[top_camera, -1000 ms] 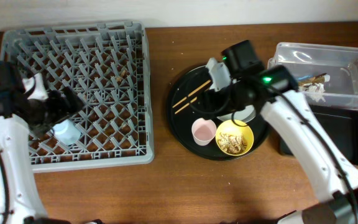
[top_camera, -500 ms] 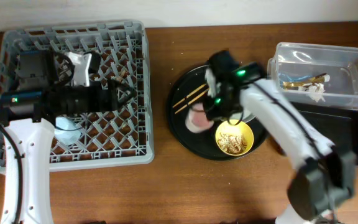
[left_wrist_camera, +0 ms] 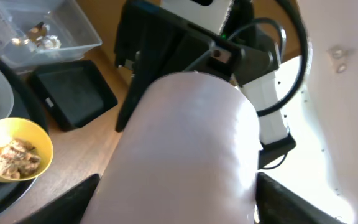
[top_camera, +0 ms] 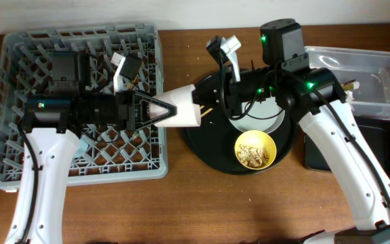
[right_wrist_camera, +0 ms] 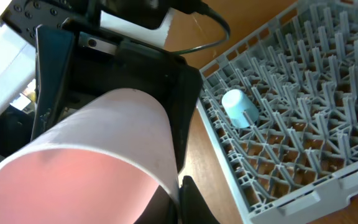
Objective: Sort waste into correct bins and load items into the dishwasher rack
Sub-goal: 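Grasp the pink cup with right gripper and hand it to left gripper, then lower the pink cup into the dish rack with left gripper and release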
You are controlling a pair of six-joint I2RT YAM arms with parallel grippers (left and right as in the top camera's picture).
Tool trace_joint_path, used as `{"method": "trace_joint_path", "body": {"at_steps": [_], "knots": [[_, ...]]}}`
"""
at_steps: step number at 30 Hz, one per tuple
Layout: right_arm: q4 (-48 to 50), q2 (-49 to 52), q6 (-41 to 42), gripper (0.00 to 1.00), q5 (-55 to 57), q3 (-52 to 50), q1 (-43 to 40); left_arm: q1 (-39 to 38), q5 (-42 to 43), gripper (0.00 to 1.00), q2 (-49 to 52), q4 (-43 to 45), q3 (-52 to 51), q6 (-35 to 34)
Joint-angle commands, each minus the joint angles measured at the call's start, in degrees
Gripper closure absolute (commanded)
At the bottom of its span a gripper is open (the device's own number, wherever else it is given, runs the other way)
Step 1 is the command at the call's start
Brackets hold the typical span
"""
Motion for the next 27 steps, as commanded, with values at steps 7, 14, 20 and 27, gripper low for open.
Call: {"method": "trace_joint_path", "body": {"at_steps": [7, 14, 20, 27], "knots": [[-1.6, 0.1, 2.3, 0.33, 7.5, 0.6, -2.3, 0.6, -9.9, 0.34, 0.3, -0.8, 0.9, 0.5], [-21.7, -3.5, 6.4, 0.23, 33.7, 0.6, -11.6, 11.4, -67.1, 0.34, 0.3, -12.7, 0.9, -9.1], [-24.0, -3.5, 6.4, 0.23, 33.9, 0.6, -11.6, 11.6, -85.8, 0.34, 1.3, -12.1, -1.4, -14.6], [-24.2, -3.5, 6.3, 0.23, 35.4, 0.6, -11.6, 11.3, -82.1, 0.33, 14.5, -10.1, -3.6, -14.6]]}}
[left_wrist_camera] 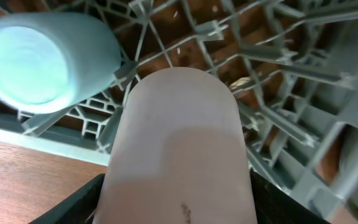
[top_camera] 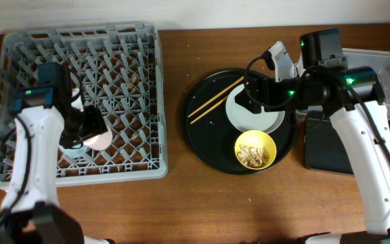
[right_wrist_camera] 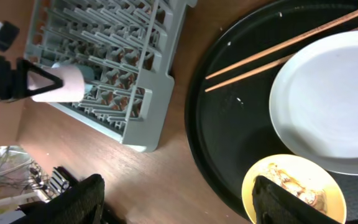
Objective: Sort waste into correct bins and load items into the dishwasher rack
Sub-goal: 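Lower the pink cup into the dish rack with left gripper and release, then lift the yellow bowl with right gripper and tip food onto black tray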
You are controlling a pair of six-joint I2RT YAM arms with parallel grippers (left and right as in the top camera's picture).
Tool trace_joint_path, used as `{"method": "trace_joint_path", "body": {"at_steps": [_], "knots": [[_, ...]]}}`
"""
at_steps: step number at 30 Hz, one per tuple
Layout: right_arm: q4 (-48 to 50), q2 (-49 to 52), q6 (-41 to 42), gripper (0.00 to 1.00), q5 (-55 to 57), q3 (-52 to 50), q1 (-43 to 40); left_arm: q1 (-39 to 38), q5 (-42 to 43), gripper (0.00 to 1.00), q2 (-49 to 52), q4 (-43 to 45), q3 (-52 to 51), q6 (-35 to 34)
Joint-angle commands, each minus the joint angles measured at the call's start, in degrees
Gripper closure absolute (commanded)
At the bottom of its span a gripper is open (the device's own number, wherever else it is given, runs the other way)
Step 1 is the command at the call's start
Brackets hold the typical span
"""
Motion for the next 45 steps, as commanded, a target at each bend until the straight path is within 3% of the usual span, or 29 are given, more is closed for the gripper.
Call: {"method": "trace_joint_path", "body": {"at_steps": [1, 3, 5, 7, 9, 13, 15, 16, 19, 20, 24, 26, 27, 32, 35, 36, 40, 45], "knots": [[-0.2, -1.0, 0.0, 0.23, 1.3, 0.4, 0.0, -0.3, 0.7, 0.32, 4.4, 1.7, -0.3, -0.8], [-1.0, -1.0, 0.0, 0.22, 1.7, 0.4, 0.0, -0.3, 6.1, 0.15, 4.6, 3.7, -0.1, -0.7], [-5.0, -1.0, 0.0, 0.22, 4.3, 0.4, 0.0, -0.3, 9.4, 0.08, 4.3, 2.0, 1.1, 0.2], [-9.2, -1.0, 0.1, 0.22, 8.2, 0.4, 0.0, -0.3, 9.5, 0.08, 3.6, -0.9, 3.1, 0.3], [-13.3, -1.0, 2.9, 0.21, 15.6, -0.7, 0.0, -0.3, 14.1, 0.09, 0.3, -5.0, 8.9, 5.0], [-6.3, -1.0, 3.3, 0.24, 16.1, -13.1, 6.7, -0.3, 31.7, 0.05, -9.5, -2.1, 13.8, 10.2], [4.4, -0.8, 3.3, 0.33, 16.3, -22.9, 10.9, -0.3, 36.7, 0.01, -13.1, -0.9, 13.8, 10.2], [11.8, -0.3, 4.4, 0.42, 19.4, -29.1, 13.0, -0.3, 37.1, 0.01, -14.4, -1.3, 13.8, 10.2], [22.6, 2.2, 6.5, 0.54, 28.8, -37.9, 15.4, -0.3, 37.0, 0.01, -16.0, -3.6, 13.8, 10.2], [25.5, 4.1, 6.5, 0.65, 29.0, -39.1, 15.5, -0.3, 37.0, 0.01, -16.0, -3.8, 13.8, 10.2], [27.8, 9.0, 6.3, 0.75, 28.0, -39.2, 15.5, -0.3, 36.2, 0.01, -16.0, -3.7, 13.8, 10.2], [28.2, 9.3, 6.3, 0.93, 29.7, -39.1, 15.4, -0.3, 36.0, 0.01, -16.0, -3.8, 13.8, 10.2], [28.4, 9.3, 6.6, 0.96, 31.2, -38.9, 15.3, -0.3, 36.0, 0.01, -16.0, -3.8, 13.8, 10.2], [20.6, 4.0, 10.4, 0.96, 21.9, -31.2, 14.1, -0.3, 36.0, 0.01, -16.0, -3.8, 13.8, 10.2], [19.6, -2.4, 12.7, 0.96, 10.1, -28.6, 4.6, -0.3, 36.0, 0.01, -16.0, -3.8, 13.8, 10.2], [19.7, -4.5, 12.7, 0.96, 4.2, -28.6, -2.6, -0.3, 35.7, 0.01, -16.0, -3.8, 13.8, 10.2], [20.8, -4.5, 7.3, 0.96, -8.5, -29.4, -21.8, -0.3, 27.1, 0.01, -16.0, -3.8, 13.8, 10.2], [32.7, -3.4, 3.0, 0.96, -20.4, -36.8, -40.7, -0.3, 21.8, 0.01, -16.0, -3.8, 13.8, 10.2]]}}
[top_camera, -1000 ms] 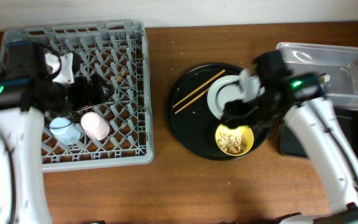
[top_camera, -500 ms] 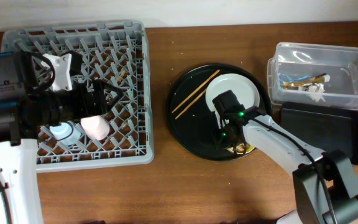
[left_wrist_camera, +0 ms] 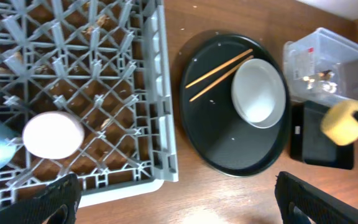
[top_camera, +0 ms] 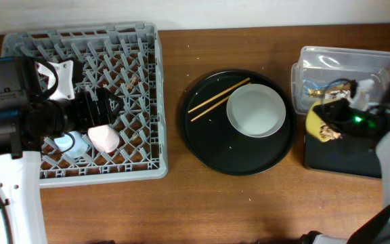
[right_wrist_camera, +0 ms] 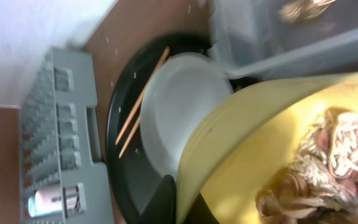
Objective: Sort waste into correct bins and load items into the dishwasher rack
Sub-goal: 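Lift the yellow bowl with right gripper and tip food onto black tray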
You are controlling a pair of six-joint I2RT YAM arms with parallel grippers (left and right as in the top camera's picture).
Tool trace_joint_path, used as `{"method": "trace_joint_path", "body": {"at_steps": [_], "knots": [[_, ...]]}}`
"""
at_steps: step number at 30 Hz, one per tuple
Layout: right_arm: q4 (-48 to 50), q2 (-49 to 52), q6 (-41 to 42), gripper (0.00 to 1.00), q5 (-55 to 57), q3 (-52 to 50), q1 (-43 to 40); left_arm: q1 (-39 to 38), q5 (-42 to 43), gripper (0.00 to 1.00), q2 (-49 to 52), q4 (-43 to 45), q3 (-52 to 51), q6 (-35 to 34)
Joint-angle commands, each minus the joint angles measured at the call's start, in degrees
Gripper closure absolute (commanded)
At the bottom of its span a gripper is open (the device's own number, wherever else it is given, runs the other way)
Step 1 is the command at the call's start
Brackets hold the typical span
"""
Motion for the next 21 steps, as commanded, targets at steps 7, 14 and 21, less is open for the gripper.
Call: {"method": "trace_joint_path", "body": {"at_steps": [7, 14, 21], "knots": [[16.2, 4.1, -2.7, 0.96, -29.6, -11.6, -19.2, 0.0, -2.2, 0.01, -0.4, 0.0, 0.2, 0.9], [14.8, 4.4, 0.9, 0.96, -23.5, -11.7, -21.2, 0.0, -2.2, 0.01, -0.4, 0.0, 0.2, 0.9], [11.9, 4.5, -5.6, 0.96, -43.3, -11.7, -21.6, 0.0, -2.2, 0.01, -0.4, 0.0, 0.2, 0.9]]}}
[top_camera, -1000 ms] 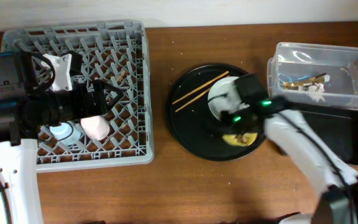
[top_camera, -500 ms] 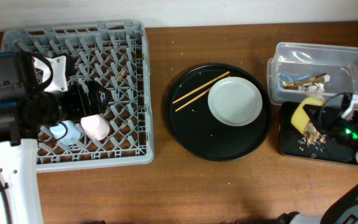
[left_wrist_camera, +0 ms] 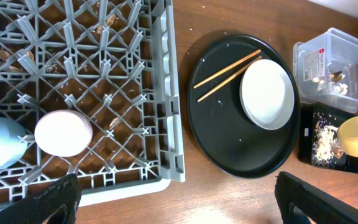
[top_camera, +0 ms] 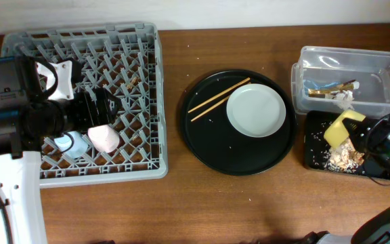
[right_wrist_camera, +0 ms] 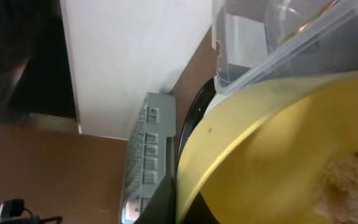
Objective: Sort waste into correct bins and load items into the dishwasher rack
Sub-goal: 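Lift the yellow bowl with right gripper and tip food onto black tray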
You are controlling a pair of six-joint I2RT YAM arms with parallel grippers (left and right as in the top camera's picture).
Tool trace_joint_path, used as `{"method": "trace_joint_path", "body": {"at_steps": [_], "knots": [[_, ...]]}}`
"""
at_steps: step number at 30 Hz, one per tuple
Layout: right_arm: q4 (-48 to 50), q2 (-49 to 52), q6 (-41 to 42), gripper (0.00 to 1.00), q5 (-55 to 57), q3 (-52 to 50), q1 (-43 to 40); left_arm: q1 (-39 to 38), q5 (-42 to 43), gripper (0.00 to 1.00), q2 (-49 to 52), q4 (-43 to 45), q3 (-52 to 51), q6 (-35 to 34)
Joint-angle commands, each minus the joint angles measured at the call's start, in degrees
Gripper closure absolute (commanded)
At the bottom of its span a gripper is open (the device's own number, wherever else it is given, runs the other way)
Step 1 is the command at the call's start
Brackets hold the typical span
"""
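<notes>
My right gripper (top_camera: 359,137) is shut on the rim of the yellow bowl (top_camera: 339,129), which is tipped steeply over the black bin (top_camera: 314,152). Food scraps (top_camera: 337,157) lie in that bin. In the right wrist view the yellow bowl (right_wrist_camera: 278,155) fills the frame, with a fingertip (right_wrist_camera: 178,200) on its rim. My left gripper (left_wrist_camera: 179,208) hangs open high over the grey rack (top_camera: 19,54). A pink cup (left_wrist_camera: 63,132) and a pale blue cup stand upside down in the rack.
A round black tray (top_camera: 208,146) at the centre carries a white plate (top_camera: 256,112) and a pair of chopsticks (top_camera: 219,99). A clear plastic bin (top_camera: 378,64) with wrappers in it stands behind the black bin at the right edge.
The yellow bowl was held nearly level with food in it at the black bin's left edge. Now it is tipped further right and scraps lie in the bin. The left arm has barely moved.
At first both grippers were on the pink cup between rack and tray, and the full bowl sat on the tray. Then my left gripper held the cup in the rack. Later the cup stood there alone and my right gripper carried the bowl to the bins, where it now tips.
</notes>
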Motion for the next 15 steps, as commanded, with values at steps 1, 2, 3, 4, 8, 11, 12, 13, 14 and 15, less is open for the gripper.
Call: {"method": "trace_joint_path", "body": {"at_steps": [1, 2, 3, 4, 8, 11, 12, 13, 14, 15], "knots": [[-0.1, -0.6, -4.1, 0.96, -6.3, 0.0, 0.3, 0.0, -0.4, 0.01, -0.4, 0.2, 0.2, 0.9], [-0.8, -0.5, 1.6, 0.96, 1.1, 0.0, 0.6, 0.0, -0.4, 0.01, -0.4, 0.2, 0.2, 0.9], [-0.9, -0.4, -0.4, 0.96, -4.7, 0.0, 0.6, 0.0, -0.4, 0.01, -0.4, 0.2, 0.2, 0.9], [0.2, -0.4, -2.9, 0.96, -4.3, 0.0, 0.7, 0.0, -0.4, 0.01, -0.4, 0.2, 0.2, 0.9], [-2.3, -0.6, -1.7, 0.96, -2.0, 0.0, 2.0, 0.0, -0.4, 0.01, -0.4, 0.2, 0.2, 0.9], [-2.1, -0.7, -2.3, 0.96, 0.8, 0.1, 4.0, 0.0, -0.4, 0.01, -0.4, 0.2, 0.2, 0.9], [-3.2, -0.8, -4.6, 0.96, -4.1, 0.1, 4.8, 0.0, -0.4, 0.01, -0.4, 0.2, 0.2, 0.9], [-2.8, -0.8, -0.3, 0.96, 4.4, 0.2, 5.5, 0.0, -0.4, 0.01, -0.4, 0.2, 0.2, 0.9], [-3.3, -0.8, -0.2, 0.96, 0.5, 0.1, 5.5, 0.0, -0.4, 0.01, -0.4, 0.2, 0.2, 0.9], [-3.0, -0.9, -5.6, 0.96, -7.4, 0.1, 5.6, 0.0, -0.4, 0.01, -0.4, 0.2, 0.2, 0.9]]}}
